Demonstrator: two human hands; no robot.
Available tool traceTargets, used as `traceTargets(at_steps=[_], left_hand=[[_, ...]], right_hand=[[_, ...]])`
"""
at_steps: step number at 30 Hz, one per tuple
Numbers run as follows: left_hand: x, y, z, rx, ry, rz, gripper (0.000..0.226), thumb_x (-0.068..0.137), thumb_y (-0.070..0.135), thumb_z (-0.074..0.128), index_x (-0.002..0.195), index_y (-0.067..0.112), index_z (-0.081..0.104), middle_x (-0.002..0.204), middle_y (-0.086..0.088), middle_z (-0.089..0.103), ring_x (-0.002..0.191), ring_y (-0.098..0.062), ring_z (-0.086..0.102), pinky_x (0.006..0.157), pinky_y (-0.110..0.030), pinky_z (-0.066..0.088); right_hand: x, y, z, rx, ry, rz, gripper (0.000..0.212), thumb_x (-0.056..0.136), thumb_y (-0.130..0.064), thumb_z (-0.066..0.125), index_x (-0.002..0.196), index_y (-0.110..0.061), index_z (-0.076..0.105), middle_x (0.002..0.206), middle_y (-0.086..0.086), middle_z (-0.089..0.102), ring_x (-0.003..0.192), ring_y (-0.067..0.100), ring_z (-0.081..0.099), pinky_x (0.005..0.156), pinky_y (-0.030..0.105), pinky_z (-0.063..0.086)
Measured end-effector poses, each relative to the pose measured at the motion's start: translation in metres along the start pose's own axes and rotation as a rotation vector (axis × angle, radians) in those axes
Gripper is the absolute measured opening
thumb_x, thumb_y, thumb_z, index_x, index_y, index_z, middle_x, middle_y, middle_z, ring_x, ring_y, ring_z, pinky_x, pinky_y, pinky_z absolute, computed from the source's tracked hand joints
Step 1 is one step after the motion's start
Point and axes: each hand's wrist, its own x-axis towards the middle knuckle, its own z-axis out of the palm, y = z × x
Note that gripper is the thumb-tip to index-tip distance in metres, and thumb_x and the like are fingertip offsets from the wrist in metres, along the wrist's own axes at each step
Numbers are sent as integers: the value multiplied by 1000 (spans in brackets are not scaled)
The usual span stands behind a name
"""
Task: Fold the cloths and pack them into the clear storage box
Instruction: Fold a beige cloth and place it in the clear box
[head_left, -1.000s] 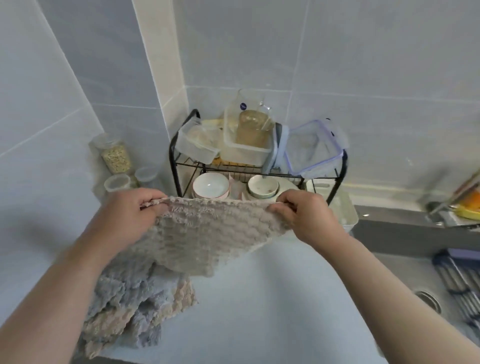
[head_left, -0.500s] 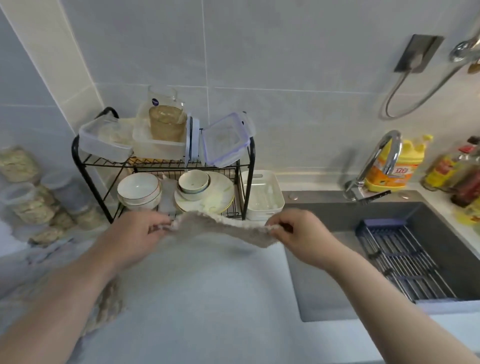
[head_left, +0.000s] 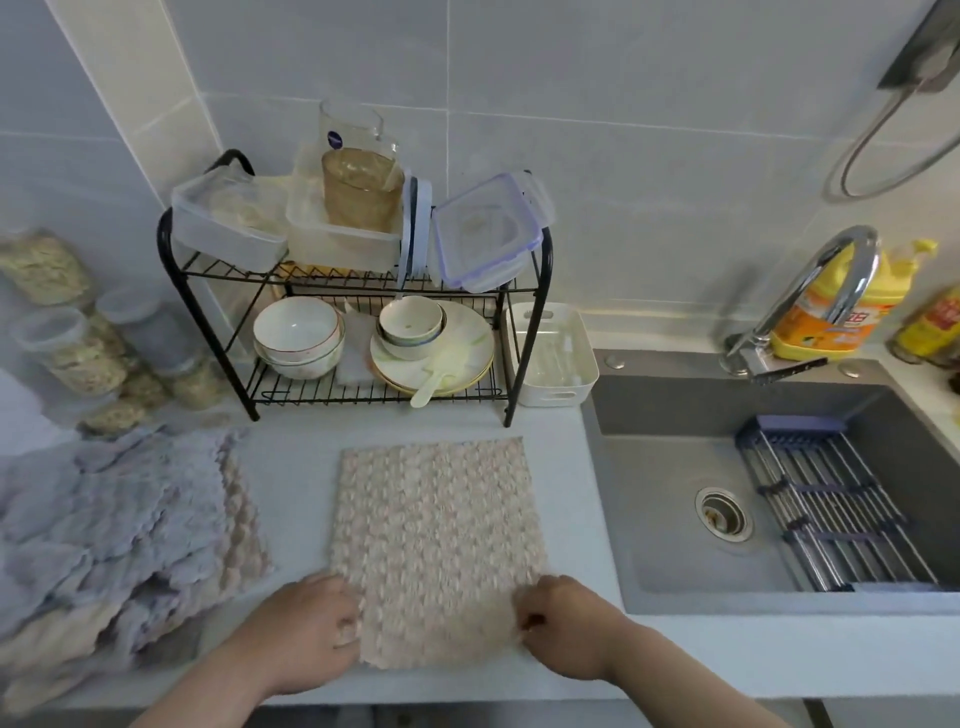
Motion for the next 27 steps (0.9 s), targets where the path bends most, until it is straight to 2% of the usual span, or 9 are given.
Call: traceTargets(at_steps=[2,4,8,11,13,15,19,23,27], left_hand=[[11,-7,-16,-48,53,-36,25,85,46,44,70,27,50,86,17,48,86,2,46,76,-23,43],[33,-23,-34,-95,127,-86,28,89,42,44,74,23,57,87,14,50,84,-2,51,75,-28,46],[85,-48,-64,-116,224,-179,22,93,26,44,98,14,61,107,4,53,95,-19,57,82,-38,49],[116,-50,-74,-96,214,-234,28,97,18,39,120,10,52,128,-2,45,106,-25,52,86,-39,47],[131,-52,-74,-46,199,-270,31,97,13,39,127,11,46,133,-7,42,114,-27,46,88,-38,44],[141,-55,-69,-2,196,-284,28,96,14,42,123,9,47,128,-10,43,115,-28,41,89,-39,42],[153,-60,-71,-57,246,-298,24,89,15,56,113,12,58,116,-7,47,111,-28,46,88,-41,46],[150,-56,-82,-163,371,-281,11,84,9,55,85,19,55,100,-1,52,83,-26,54,66,-33,43],[112,-42,-86,-333,474,-286,8,86,14,56,85,21,52,77,-1,58,69,-24,54,53,-29,35]], right_hand=[[8,-1,-12,45,22,22,42,80,-52,42,77,-13,56,80,3,62,79,23,58,73,32,51],[24,-1,-31,69,76,75,47,81,-55,41,83,-15,66,85,0,67,81,19,61,75,30,50],[75,0,-72,51,251,183,28,92,-27,49,109,-17,68,112,6,64,101,26,61,85,32,50],[114,-2,-91,47,313,248,45,94,-15,45,139,-14,48,136,10,46,116,31,55,96,35,47],[135,-5,-97,35,303,287,56,94,-8,42,148,-10,31,143,12,36,122,31,50,98,36,45],[151,-5,-96,28,281,355,55,93,-10,44,147,-9,30,137,15,39,116,33,51,91,38,47],[161,-8,-89,-13,242,413,31,87,-25,47,115,-12,51,110,10,44,92,30,58,75,35,50],[150,-10,-98,62,440,362,26,90,-17,44,109,-13,61,109,8,49,79,29,56,73,34,50],[114,-19,-92,210,563,242,23,88,-11,46,104,-16,62,92,2,58,77,24,57,61,25,38]])
